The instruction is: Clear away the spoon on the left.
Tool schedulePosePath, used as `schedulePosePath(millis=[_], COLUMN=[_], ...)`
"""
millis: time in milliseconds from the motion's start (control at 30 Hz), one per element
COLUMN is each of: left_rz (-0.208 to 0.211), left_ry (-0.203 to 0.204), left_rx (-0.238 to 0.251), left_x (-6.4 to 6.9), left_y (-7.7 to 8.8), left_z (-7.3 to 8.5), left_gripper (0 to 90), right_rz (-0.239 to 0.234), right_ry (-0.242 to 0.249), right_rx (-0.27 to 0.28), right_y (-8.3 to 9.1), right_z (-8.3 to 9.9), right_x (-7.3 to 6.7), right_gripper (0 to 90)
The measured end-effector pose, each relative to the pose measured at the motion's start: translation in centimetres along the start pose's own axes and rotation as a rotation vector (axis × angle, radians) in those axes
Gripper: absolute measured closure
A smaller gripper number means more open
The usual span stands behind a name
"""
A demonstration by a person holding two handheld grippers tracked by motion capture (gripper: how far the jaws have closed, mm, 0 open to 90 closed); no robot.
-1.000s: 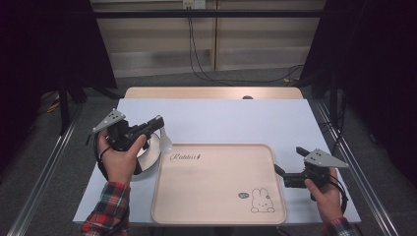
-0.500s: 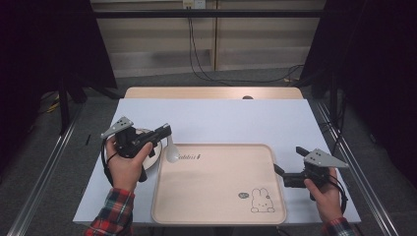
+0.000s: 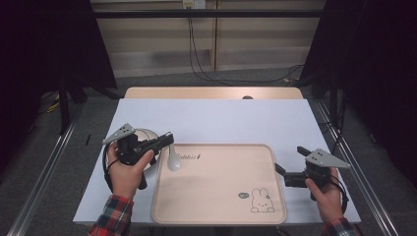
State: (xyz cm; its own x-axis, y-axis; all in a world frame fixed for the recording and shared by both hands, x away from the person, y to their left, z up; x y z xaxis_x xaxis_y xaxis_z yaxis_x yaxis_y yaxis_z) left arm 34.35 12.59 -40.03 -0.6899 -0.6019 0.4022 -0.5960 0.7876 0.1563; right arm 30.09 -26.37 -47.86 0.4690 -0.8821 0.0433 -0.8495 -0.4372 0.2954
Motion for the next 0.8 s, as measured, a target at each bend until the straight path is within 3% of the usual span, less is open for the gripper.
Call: schedulePosePath(millis=[233, 800], left_rz=[0.037, 0.056], left_ry=[0.016, 0.042], left_rx=[-0.008, -0.050], left_x=[0.3, 0.5], left_y=[-0.3, -0.3], left_z=[0.7, 2.3], left_gripper=[85.8, 85.8], right_rz=[0.002, -0.007], right_ry=[0.000, 0.004], right_rx=[-0.003, -0.005], right_y=[0.0, 0.0], right_z=[0.0, 0.1], right_x=[0.0, -0.1], right_gripper=[0.6, 0.6])
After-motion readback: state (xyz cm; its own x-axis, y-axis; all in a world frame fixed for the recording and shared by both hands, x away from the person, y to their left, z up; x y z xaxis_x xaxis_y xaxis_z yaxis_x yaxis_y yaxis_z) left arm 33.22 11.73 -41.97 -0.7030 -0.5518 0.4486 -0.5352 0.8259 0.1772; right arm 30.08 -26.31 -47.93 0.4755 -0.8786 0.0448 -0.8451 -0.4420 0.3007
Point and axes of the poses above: each handheld gripper's, and its own axes: y roughly backward along the jaws, z roughly out of its underside, x roughly to its right, the point moved 8 cm from there along -y, roughly forward along the jaws, and after that the axes turned 5 degrees about x, right-handed, at the moved point
